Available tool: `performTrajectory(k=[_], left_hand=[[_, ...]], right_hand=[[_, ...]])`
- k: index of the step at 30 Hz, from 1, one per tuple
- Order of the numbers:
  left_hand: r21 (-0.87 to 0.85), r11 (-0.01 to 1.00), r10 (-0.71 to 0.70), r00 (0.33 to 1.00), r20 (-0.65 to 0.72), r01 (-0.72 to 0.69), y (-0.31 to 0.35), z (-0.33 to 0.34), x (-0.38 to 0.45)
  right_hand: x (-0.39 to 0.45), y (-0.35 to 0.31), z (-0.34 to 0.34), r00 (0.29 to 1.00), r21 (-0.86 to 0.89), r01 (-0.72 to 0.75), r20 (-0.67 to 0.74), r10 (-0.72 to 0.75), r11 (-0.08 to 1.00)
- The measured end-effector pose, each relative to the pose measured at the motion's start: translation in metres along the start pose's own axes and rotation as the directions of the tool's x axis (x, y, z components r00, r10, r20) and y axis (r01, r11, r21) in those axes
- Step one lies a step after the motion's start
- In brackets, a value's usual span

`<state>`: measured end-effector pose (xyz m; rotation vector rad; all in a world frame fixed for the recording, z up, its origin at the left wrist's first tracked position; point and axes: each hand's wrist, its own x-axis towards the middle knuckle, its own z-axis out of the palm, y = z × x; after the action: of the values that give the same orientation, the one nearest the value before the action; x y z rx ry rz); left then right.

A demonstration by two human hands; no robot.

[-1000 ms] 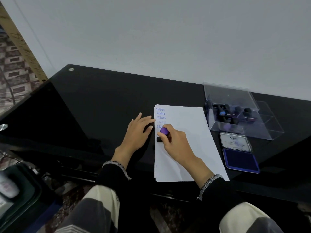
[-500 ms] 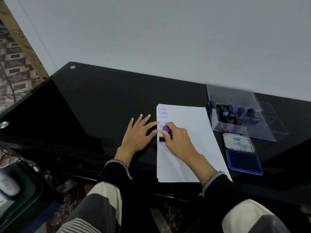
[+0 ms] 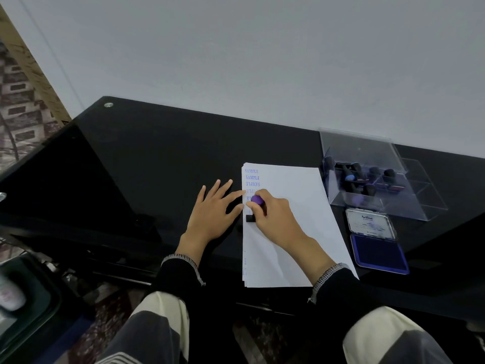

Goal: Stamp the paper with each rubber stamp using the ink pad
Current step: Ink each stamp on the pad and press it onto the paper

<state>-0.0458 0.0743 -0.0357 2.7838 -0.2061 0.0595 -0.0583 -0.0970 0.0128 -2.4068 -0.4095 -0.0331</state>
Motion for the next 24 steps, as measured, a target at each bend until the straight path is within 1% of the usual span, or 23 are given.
performTrajectory(k=[3,8,12,15,22,24], left_hand=[[-0.001,1.000,-0.001,1.000,0.003,0.001,0.000,0.000,0.000],[-0.005,1.000,-0.001,1.000,-0.002,0.001,-0.001,0.001,0.001],[0.000,1.000,0.001,1.000,-0.002,-0.001,-0.001,0.001,0.001],[0.008,1.000,0.001,1.000,-0.010,-0.001,-0.001,0.002,0.000],[-0.008,1.000,-0.003,1.000,-0.018,0.003,-0.002,0.003,0.002],[-0.010,1.000,0.000,1.000,-0.024,-0.001,-0.001,0.003,0.001]], right_hand=[[-0.004,0.000,0.001,1.000,0.015,0.008,-0.013,-0.008,1.000],[-0.021,0.003,0.012,0.996,0.042,0.053,-0.080,-0.050,0.998],[-0.010,0.000,0.007,0.998,0.062,0.031,-0.060,-0.027,0.998],[-0.002,0.001,0.004,0.999,0.046,0.005,-0.043,-0.003,0.999],[-0.024,0.004,0.017,0.992,0.035,0.067,-0.106,-0.063,0.997],[-0.020,0.003,0.015,0.993,0.044,0.053,-0.106,-0.049,0.998]])
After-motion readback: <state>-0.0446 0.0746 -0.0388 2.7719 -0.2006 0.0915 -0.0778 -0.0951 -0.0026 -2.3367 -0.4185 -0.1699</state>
